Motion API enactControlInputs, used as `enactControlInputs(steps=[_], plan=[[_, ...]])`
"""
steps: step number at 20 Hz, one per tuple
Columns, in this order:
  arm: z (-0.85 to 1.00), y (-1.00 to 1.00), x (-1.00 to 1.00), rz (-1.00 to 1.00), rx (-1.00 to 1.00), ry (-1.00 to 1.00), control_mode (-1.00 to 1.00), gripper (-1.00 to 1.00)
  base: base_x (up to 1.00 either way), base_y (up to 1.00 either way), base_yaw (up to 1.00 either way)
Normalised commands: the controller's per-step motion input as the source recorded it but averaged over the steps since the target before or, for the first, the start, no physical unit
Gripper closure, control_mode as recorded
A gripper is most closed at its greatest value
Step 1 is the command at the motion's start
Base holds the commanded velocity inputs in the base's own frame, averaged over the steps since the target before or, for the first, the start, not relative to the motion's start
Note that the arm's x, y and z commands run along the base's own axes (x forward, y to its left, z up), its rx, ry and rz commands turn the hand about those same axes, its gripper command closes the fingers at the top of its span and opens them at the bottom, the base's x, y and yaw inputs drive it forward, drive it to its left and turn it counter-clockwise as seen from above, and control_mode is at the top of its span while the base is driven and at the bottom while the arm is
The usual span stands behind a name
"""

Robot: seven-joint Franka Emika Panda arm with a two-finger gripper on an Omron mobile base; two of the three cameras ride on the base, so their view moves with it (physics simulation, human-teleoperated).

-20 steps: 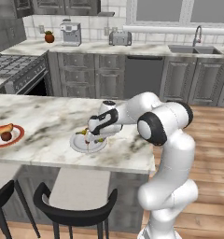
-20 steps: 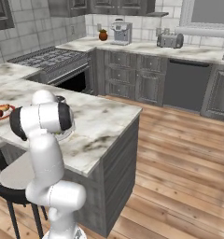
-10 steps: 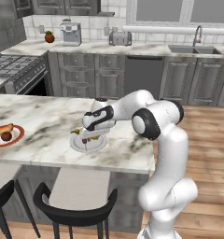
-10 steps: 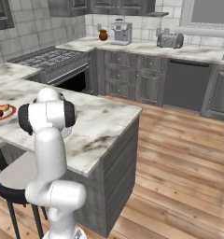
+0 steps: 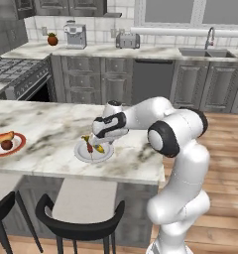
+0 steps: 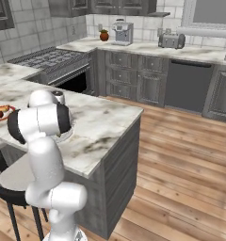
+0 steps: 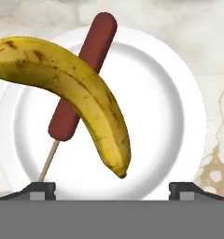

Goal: Pick up the apple and banana from the fridge and place one fruit on each plate on the dining counter.

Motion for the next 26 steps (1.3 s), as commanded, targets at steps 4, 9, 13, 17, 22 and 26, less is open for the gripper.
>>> enactControlInputs(steps=[4,9,13,17,22,26], plan=[[0.63,-0.54,-1.0,0.0,0.17,-0.41,-1.0,-1.0,0.0,0.0,0.0],[0.27,-0.96,-1.0,-0.08,0.1,-0.35,-1.0,-1.0,0.0,0.0,0.0],[0.4,-0.98,-1.0,-0.2,0.0,-0.09,-1.0,-1.0,0.0,0.0,0.0],[0.56,-0.98,-1.0,-0.25,0.0,0.0,-1.0,-1.0,0.0,0.0,0.0],[0.13,-0.93,-1.0,-0.28,0.0,-0.01,-1.0,-1.0,0.0,0.0,0.0],[-0.05,-0.7,-1.0,-0.13,0.06,-0.18,-1.0,-1.0,0.0,0.0,0.0]])
